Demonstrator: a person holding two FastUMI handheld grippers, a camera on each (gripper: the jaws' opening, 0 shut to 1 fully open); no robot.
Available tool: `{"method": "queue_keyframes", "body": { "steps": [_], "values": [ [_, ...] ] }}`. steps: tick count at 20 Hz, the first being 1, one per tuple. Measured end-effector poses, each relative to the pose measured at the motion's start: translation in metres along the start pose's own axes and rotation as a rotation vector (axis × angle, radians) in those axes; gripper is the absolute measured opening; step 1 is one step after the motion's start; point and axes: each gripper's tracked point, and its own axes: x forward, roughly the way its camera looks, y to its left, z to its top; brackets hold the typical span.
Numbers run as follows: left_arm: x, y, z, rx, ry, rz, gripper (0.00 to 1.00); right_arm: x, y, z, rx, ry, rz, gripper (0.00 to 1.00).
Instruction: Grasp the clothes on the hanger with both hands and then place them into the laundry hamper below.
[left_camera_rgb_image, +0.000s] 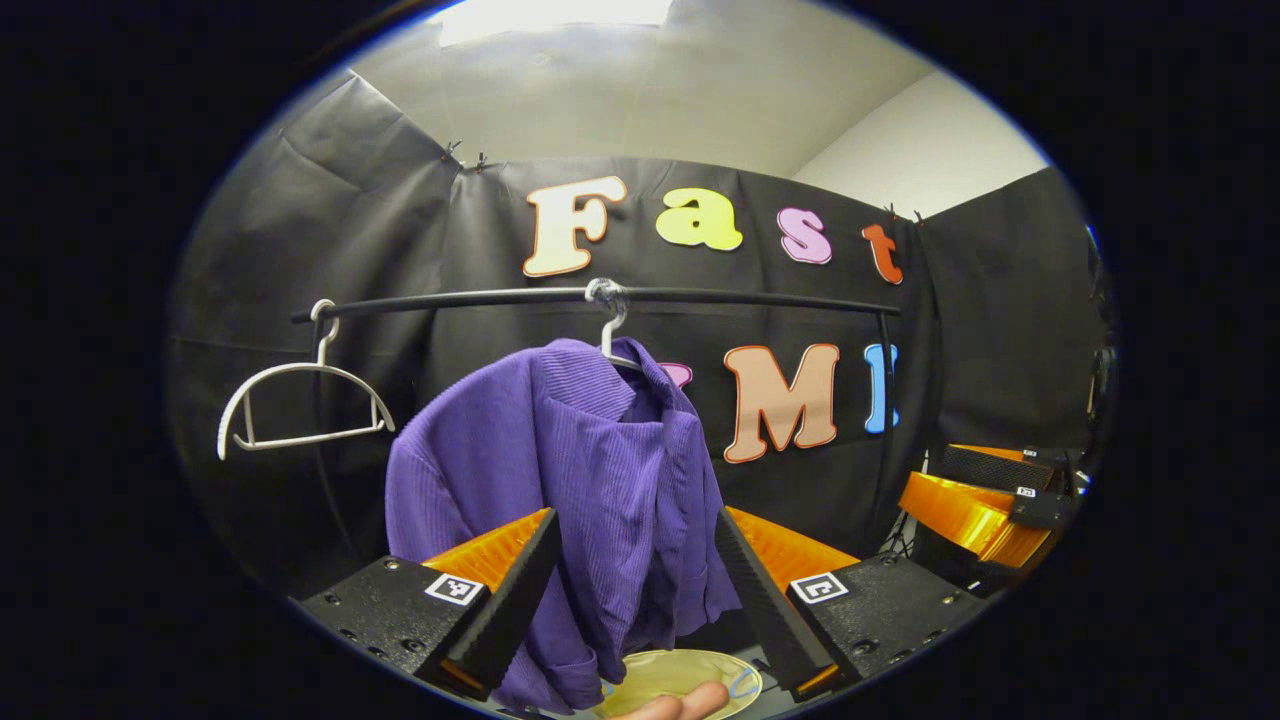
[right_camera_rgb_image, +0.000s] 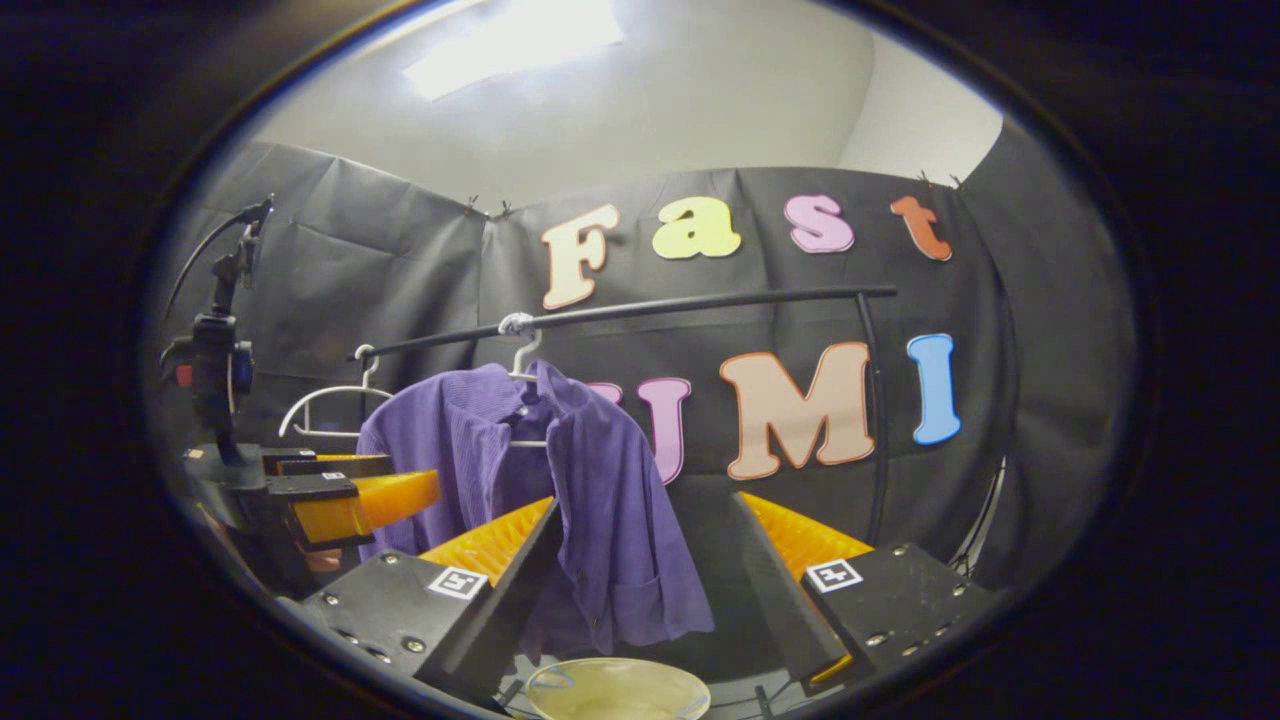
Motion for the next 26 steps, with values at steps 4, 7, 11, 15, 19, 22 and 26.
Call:
{"method": "queue_keyframes", "body": {
  "steps": [4, 7, 11, 15, 19, 22, 26],
  "values": [
    [0.029, 0.006, -0.02, 0.027, 0.022, 0.053, 0.94, 0.038, 0.004, -0.008, 0.036, 0.015, 0.054, 0.96],
    [0.048, 0.004, -0.033, 0.052, 0.045, 0.074, 0.94, 0.068, 0.009, -0.011, 0.066, 0.012, 0.094, 1.0],
    [0.072, 0.009, -0.036, 0.05, 0.05, 0.111, 0.94, 0.111, 0.027, -0.036, 0.063, 0.086, 0.15, 1.0],
    [0.089, 0.025, -0.034, 0.057, 0.031, 0.183, 0.91, 0.146, 0.042, -0.048, 0.099, 0.119, 0.17, 1.0],
    [0.103, 0.035, -0.043, 0.042, 0.053, 0.197, 0.75, 0.176, 0.069, -0.067, 0.119, 0.167, 0.234, 0.99],
    [0.108, 0.04, -0.048, 0.022, 0.069, 0.197, 0.57, 0.206, 0.075, -0.087, 0.06, 0.163, 0.217, 0.99],
    [0.113, 0.049, -0.048, 0.072, 0.067, 0.205, 0.24, 0.238, 0.089, -0.106, 0.059, 0.159, 0.227, 0.99]
  ]
}}
